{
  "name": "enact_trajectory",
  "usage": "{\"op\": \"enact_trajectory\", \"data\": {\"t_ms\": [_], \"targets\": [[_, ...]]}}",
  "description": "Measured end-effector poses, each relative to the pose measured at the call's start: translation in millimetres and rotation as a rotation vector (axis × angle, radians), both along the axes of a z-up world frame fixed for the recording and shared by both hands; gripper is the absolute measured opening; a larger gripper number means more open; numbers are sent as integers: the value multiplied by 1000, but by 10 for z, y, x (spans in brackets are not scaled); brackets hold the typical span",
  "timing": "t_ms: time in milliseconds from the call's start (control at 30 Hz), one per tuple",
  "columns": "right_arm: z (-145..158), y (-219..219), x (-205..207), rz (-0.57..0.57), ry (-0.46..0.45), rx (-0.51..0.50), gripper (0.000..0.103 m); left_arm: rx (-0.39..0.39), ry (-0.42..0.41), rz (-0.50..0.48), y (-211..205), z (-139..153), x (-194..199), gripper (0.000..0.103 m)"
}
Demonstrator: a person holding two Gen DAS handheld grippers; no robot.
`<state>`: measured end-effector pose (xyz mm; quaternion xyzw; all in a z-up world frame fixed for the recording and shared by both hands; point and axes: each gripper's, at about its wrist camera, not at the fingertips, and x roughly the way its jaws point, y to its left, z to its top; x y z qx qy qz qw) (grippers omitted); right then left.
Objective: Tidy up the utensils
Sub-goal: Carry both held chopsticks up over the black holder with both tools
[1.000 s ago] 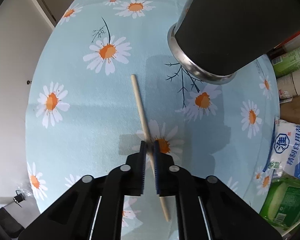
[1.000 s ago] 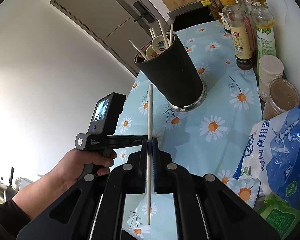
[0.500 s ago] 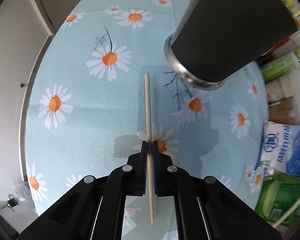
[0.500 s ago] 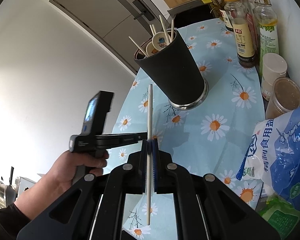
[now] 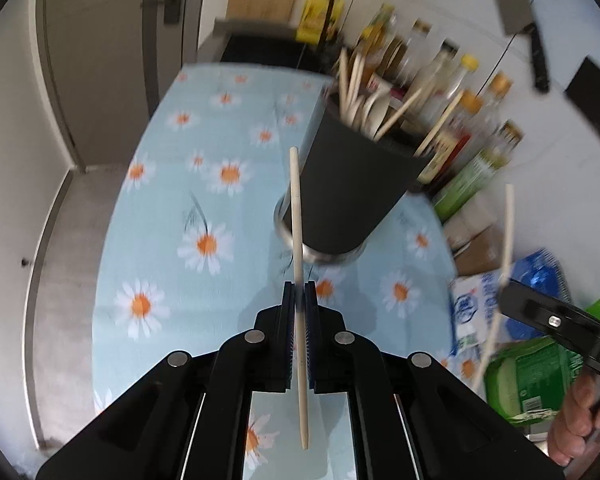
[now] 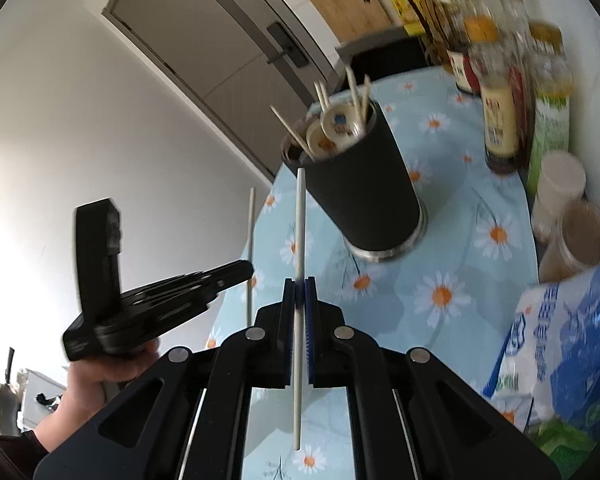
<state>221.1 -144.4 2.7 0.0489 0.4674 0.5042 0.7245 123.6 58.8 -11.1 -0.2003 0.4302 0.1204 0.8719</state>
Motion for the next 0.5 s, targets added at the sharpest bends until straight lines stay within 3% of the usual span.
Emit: {"op": "enact_trajectory", "data": {"t_ms": [300, 500], "targets": [[271, 201, 142, -64, -84, 80, 6, 41, -257, -52, 43, 615, -48, 4], [560, 319, 239, -121, -225, 154, 6, 46, -416, -60, 154, 874, 44, 4]]}}
